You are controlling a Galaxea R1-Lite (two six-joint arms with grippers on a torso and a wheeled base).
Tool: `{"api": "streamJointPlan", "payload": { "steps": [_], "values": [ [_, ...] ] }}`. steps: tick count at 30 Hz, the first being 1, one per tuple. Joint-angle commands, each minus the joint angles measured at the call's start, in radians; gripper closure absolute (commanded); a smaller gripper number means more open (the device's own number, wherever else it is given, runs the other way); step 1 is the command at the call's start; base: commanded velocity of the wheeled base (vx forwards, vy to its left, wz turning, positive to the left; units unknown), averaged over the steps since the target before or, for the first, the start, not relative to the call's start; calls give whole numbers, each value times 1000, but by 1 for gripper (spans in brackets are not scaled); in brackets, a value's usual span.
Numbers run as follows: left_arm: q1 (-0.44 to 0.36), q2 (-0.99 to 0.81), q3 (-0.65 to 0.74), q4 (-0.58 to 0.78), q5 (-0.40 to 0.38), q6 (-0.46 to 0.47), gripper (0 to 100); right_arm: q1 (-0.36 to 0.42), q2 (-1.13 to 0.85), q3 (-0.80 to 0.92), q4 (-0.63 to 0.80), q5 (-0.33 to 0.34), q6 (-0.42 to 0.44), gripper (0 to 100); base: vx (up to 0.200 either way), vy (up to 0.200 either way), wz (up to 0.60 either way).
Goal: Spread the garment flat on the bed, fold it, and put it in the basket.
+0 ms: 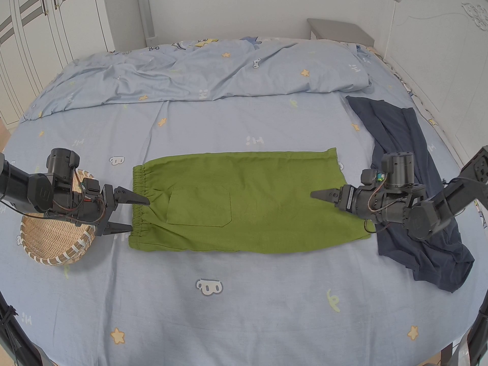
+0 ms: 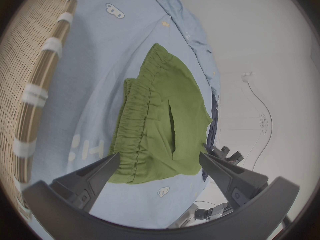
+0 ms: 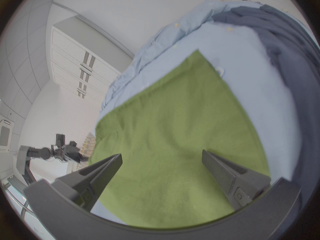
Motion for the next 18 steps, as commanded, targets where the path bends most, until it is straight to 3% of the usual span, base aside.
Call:
{"api": "streamJointPlan", "payload": {
  "steps": [1, 9, 18],
  "values": [
    [5, -69, 148, -145, 1, 41, 0, 1, -269, 127, -47, 37, 61, 0, 0, 0, 0],
    [18, -32, 152, -165, 5, 56, 0, 6, -490, 149, 42, 99, 91, 0, 0, 0, 0],
    [21, 4, 157, -166, 5, 103, 0, 7, -502, 149, 49, 100, 91, 0, 0, 0, 0]
  ]
}}
